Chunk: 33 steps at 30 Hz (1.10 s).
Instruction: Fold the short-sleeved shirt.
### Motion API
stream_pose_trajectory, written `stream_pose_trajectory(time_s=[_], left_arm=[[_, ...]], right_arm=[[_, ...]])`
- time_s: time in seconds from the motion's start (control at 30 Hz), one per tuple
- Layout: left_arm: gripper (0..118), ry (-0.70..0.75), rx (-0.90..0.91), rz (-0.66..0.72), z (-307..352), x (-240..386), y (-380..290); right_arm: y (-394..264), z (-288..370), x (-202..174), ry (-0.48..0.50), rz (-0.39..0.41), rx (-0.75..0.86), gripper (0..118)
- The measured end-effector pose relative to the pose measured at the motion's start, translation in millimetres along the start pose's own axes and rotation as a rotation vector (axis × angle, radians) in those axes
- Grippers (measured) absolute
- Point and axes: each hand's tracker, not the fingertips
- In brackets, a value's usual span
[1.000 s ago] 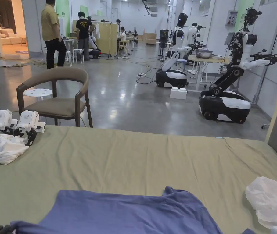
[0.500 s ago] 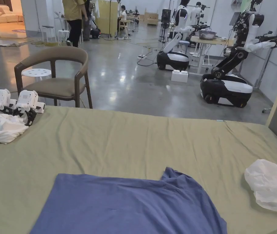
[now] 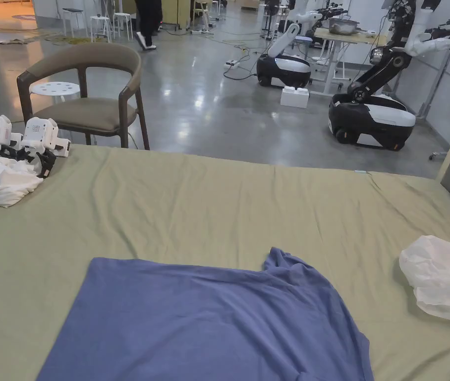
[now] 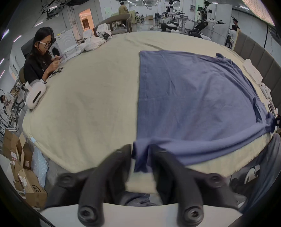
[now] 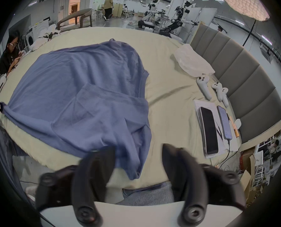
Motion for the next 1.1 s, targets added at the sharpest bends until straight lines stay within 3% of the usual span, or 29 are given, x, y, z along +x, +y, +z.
stream_pose_trajectory(time_s=[0.07,0.1,0.33,0.53,0.63,0.67,0.77,0.8,0.83,1.1], left_arm=[[59,0.016,0.052,0.017,4.3,1.5,5.2],[64,0.008,0.084,0.025,8.2,3.9,8.7],[64,-0.023,0.340,0.018,35.7,34.2,45.0],[63,-0.035,0.564,0.007,58.0,71.7,86.3],[52,-0.011,0.664,-0.027,72.1,89.7,101.0],[44,-0.003,0.688,-0.036,76.6,94.7,105.0],[15,0.006,0.757,-0.052,86.8,103.7,111.6],[5,0.015,0.770,-0.051,89.6,105.6,113.1],[0,0.016,0.776,-0.050,92.1,107.2,114.0],[0,0.034,0.794,-0.027,97.3,96.0,107.0]], right_arm=[[5.5,5.9,-0.2,-0.018,-0.020,0.035,74],[9.9,11.0,-0.3,-0.013,-0.039,0.064,74],[52.0,42.2,-8.4,0.082,-0.175,0.389,75],[88.4,57.6,-40.7,0.071,-0.195,0.689,75],[103.5,66.7,-57.8,0.046,-0.195,0.783,69],[106.2,70.3,-62.2,0.039,-0.197,0.814,61],[112.2,79.0,-71.1,0.053,-0.189,0.894,15],[113.1,81.3,-72.0,0.066,-0.197,0.905,8],[113.6,82.4,-73.3,0.070,-0.211,0.916,7],[112.9,84.1,-74.7,0.045,-0.226,0.935,0]])
